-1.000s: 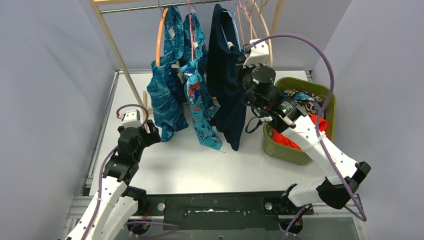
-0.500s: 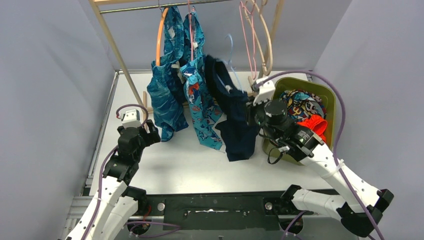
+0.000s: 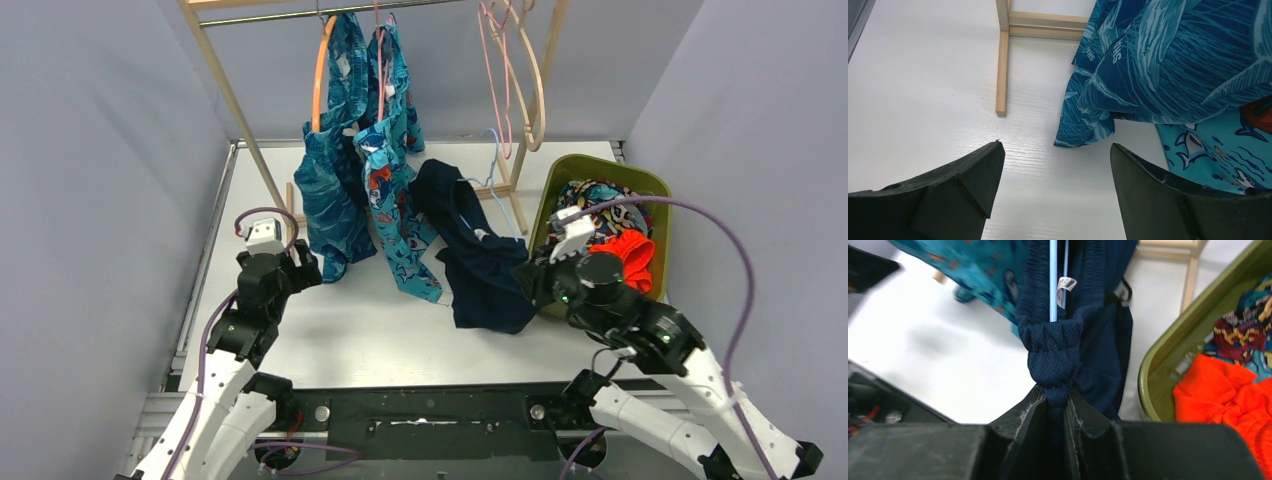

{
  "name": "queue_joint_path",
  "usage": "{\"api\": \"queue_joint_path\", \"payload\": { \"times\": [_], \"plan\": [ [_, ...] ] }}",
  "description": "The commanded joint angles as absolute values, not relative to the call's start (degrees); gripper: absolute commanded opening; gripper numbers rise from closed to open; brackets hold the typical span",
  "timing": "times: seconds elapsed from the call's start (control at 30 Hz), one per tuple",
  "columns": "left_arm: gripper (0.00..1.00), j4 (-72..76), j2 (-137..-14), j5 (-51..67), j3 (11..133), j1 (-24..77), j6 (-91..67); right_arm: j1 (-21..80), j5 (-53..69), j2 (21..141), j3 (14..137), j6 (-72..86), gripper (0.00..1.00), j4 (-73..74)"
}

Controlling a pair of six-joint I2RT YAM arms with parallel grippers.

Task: Remove the shorts from the hanger
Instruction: Pick up the hanger from the clothes rod.

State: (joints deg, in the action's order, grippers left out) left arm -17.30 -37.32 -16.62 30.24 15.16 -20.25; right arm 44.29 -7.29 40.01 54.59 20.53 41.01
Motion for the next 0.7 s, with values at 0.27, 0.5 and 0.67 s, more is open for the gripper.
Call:
{"api": "queue_joint_path", "payload": {
  "times": [0.27, 0.5, 0.67],
  "plan": [
    [0.77, -14.5, -36.1, -17.0, 31.3, 14.7, -19.4, 44.6, 2.8, 37.8, 84.2, 21.9, 0.0, 57.8],
    [0.77, -14.5, -36.2, -17.4, 31.3, 14.7, -19.3, 44.6, 20.7, 40.4, 81.8, 16.3, 0.0, 56.8],
    [0.77, -14.6, -35.8, -18.2, 31.3, 14.8, -19.3, 44.6, 34.6, 41.2, 73.4, 9.9, 0.0, 49.0]
  ]
}}
